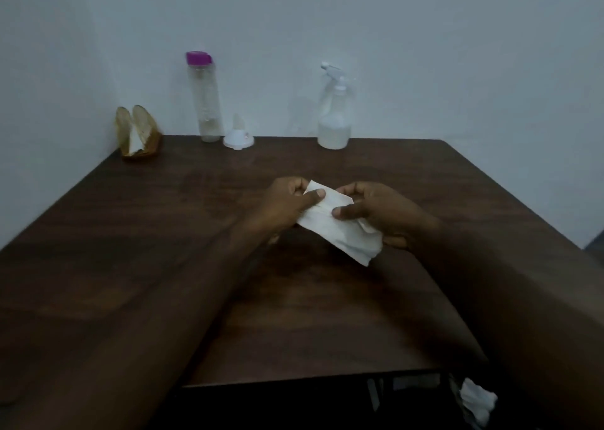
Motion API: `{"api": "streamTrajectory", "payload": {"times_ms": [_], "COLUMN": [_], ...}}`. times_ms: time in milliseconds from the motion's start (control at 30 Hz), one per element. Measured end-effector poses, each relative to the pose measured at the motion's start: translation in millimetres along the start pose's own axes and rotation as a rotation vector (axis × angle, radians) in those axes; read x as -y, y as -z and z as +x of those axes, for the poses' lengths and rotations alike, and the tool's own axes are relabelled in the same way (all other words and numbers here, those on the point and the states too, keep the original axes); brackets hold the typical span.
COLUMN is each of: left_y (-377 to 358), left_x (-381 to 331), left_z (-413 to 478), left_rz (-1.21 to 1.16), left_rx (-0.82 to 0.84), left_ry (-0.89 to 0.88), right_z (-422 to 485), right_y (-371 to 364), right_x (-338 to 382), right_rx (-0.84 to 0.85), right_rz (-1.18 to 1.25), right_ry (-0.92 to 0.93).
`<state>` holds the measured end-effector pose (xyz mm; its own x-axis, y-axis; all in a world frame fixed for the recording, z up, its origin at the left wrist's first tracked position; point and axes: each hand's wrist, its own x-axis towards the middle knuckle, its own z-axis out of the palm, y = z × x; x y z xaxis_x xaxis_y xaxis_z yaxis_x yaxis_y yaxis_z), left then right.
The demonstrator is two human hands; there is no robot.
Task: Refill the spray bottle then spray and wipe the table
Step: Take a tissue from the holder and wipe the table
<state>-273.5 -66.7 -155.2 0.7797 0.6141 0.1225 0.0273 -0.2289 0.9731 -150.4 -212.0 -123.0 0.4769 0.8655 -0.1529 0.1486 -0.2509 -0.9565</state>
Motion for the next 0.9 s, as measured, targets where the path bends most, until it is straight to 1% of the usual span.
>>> {"api": "streamTrajectory", "payload": {"times_ms": [67, 167, 200, 267, 300, 367, 433, 500, 600, 667, 700, 767, 833, 900], "left_y": [-31.0, -63.3, -69.6, -75.1, -72.4, -61.0, -47.1, -37.3, -33.9, -34.7, -34.7, -33.7, -32.8, -32.1], "left_x": [-4.5, -8.6, -8.0, -5.2, -1.8, 6.6, 14.1, 19.9, 20.7, 16.7, 15.1, 14.4, 15.7, 17.4], "left_z": [-1.8, -0.3, 2.1, 5.8, 8.1, 9.8, 8.6, 5.7, 2.5, 0.0, -0.7, -1.2, -0.6, 1.8], "left_rz": [0.009, 0.001, 0.027, 0.132, 0.24, 0.467, 0.533, 0.539, 0.437, 0.393, 0.374, 0.324, 0.275, 0.249], "left_rx": [-0.003, 0.014, 0.003, -0.05, -0.101, -0.209, -0.253, -0.259, -0.29, -0.294, -0.291, -0.29, -0.291, -0.293], "left_ry": [0.007, 0.011, 0.012, 0.016, -0.017, -0.118, -0.177, -0.209, -0.222, -0.206, -0.196, -0.174, -0.156, -0.149], "right_z": [-14.8, -32.2, -37.5, -46.4, -49.8, -57.4, -62.5, -62.8, -56.4, -50.3, -47.9, -42.5, -37.2, -37.2], "right_y": [25.6, 56.0, 63.3, 74.7, 78.0, 81.8, 81.4, 76.4, 67.4, 64.7, 64.4, 62.8, 52.8, 27.1], "right_x": [-7.9, -15.6, -17.8, -21.7, -23.5, -25.2, -26.6, -27.8, -34.5, -44.0, -48.3, -56.7, -62.0, -61.2], "right_rx": [-0.065, -0.14, -0.189, -0.341, -0.426, -0.562, -0.617, -0.561, -0.34, -0.183, -0.116, -0.004, 0.039, 0.025], "right_rz": [-0.026, 0.092, 0.055, -0.195, -0.299, -0.33, -0.426, -0.57, -0.731, -0.758, -0.742, -0.751, -0.928, -1.078], "right_ry": [-0.014, -0.052, -0.056, -0.034, 0.001, 0.115, 0.226, 0.276, 0.305, 0.291, 0.258, 0.136, 0.02, 0.009]}}
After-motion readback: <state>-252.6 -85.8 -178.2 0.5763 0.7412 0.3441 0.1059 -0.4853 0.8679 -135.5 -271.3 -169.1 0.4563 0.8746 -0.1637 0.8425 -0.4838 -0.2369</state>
